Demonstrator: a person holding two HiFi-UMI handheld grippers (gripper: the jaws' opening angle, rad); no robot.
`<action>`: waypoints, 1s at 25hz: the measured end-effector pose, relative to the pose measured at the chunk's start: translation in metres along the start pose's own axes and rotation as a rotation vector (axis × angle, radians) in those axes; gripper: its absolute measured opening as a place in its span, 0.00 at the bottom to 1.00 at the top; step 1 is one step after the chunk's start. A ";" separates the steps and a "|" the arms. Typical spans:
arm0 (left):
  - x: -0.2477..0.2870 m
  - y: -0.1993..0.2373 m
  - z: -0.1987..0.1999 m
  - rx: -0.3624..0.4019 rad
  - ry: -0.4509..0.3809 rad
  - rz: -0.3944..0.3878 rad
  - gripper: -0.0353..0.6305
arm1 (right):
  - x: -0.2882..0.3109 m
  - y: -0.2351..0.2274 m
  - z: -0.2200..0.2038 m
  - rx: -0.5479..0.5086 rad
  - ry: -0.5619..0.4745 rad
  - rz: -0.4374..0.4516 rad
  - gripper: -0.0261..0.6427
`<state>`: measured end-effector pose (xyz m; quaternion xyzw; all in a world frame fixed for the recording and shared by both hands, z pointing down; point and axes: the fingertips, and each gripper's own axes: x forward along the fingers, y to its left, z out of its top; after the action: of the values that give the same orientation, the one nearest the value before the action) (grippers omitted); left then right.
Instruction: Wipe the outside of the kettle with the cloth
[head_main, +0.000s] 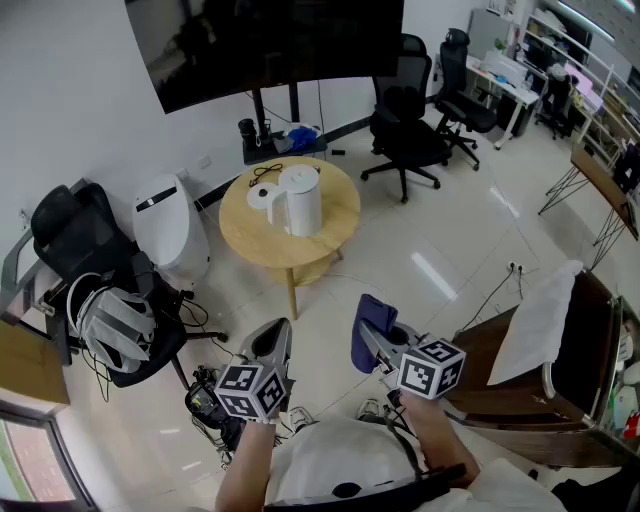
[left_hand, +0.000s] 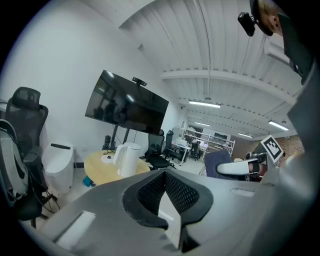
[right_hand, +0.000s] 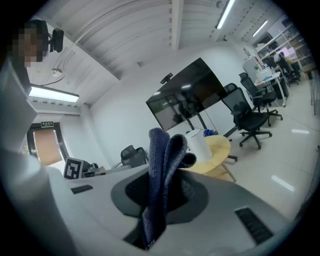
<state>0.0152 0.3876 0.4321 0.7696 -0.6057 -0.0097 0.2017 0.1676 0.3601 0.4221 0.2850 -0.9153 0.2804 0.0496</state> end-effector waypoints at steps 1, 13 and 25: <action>0.000 0.000 0.000 0.000 0.002 0.000 0.05 | -0.001 0.000 -0.001 0.004 0.000 0.000 0.13; 0.005 -0.011 -0.009 0.003 0.023 0.007 0.05 | -0.013 -0.012 -0.006 0.051 -0.008 0.005 0.13; 0.035 -0.037 -0.019 0.033 0.060 0.034 0.05 | -0.037 -0.052 -0.001 0.096 -0.020 0.028 0.13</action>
<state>0.0639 0.3676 0.4457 0.7623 -0.6125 0.0269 0.2074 0.2272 0.3438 0.4393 0.2769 -0.9052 0.3217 0.0227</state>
